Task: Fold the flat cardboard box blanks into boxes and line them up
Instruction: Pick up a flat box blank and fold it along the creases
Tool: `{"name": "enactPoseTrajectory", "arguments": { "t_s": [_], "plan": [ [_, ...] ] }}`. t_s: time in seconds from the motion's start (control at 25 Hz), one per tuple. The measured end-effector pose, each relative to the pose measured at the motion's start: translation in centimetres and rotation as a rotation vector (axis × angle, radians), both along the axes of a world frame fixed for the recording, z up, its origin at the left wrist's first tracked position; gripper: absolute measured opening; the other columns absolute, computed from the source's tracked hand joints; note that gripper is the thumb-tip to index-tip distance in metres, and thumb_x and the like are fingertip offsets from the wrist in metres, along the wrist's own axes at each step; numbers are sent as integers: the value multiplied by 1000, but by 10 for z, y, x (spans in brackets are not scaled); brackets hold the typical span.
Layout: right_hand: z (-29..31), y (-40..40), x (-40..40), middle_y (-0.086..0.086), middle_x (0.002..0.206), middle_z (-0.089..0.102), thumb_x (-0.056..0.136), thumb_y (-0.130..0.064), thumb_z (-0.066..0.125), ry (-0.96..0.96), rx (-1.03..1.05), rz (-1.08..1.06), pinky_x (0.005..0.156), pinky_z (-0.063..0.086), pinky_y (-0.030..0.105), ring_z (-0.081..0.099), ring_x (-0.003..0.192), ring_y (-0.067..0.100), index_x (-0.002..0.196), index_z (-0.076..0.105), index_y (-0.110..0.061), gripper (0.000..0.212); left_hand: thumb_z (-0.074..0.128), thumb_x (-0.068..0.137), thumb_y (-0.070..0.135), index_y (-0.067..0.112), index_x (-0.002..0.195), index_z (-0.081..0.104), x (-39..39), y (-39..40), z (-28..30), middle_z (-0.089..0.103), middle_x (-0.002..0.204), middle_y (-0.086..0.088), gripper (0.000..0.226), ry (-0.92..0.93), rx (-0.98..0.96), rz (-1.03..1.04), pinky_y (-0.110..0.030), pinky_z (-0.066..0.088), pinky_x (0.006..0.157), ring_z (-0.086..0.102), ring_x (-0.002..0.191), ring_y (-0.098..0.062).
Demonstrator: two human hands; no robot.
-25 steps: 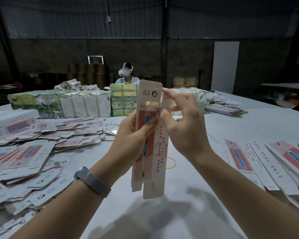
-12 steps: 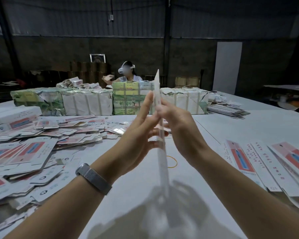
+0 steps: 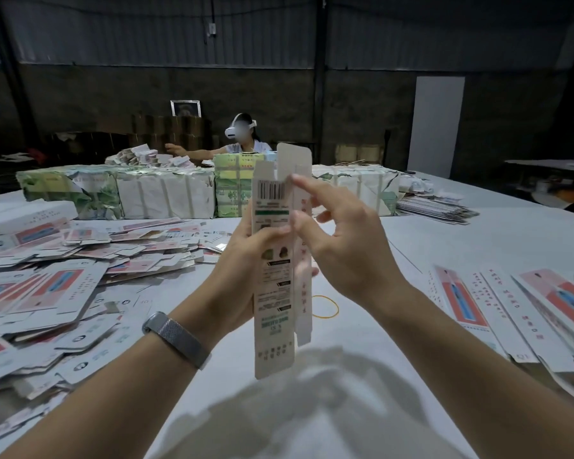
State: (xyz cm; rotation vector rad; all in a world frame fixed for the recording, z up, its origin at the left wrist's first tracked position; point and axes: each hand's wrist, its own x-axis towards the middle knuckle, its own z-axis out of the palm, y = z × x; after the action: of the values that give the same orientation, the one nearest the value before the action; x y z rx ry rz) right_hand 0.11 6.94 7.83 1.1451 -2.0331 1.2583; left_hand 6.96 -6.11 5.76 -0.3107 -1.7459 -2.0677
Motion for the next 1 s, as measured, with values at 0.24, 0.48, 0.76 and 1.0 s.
{"name": "enactPoseTrajectory", "arguments": {
  "t_s": [0.24,0.48,0.76,1.0],
  "plan": [
    [5,1,1,-10,89,49,96,-41,57,36,15,-26,69,48,32,51,80,4,127,61,-40,31,46,88,33,16,124,50,4,3,0,73,83,-4,40,-43,-175,-29,-32,57,64,71,71,-23],
    [24,20,-10,-14,62,60,85,-77,40,3,231,-97,55,50,32,61,60,6,79,56,-28,52,29,90,61,7,124,53,7,15,-1,74,91,-6,68,-151,-327,-90,-31,58,63,72,71,-24],
    [34,27,-15,-7,56,59,90,-56,57,47,45,73,46,43,31,52,49,10,66,62,-12,50,22,91,75,11,111,64,4,17,3,71,98,-20,79,-130,-275,-38,-40,58,65,69,70,-32],
    [16,14,-6,-8,64,53,88,-39,69,-41,-267,202,45,45,20,55,52,4,91,55,-15,28,54,89,57,65,145,16,0,20,-2,74,93,-12,68,107,-229,79,-42,58,58,73,69,-36]
  ]
}}
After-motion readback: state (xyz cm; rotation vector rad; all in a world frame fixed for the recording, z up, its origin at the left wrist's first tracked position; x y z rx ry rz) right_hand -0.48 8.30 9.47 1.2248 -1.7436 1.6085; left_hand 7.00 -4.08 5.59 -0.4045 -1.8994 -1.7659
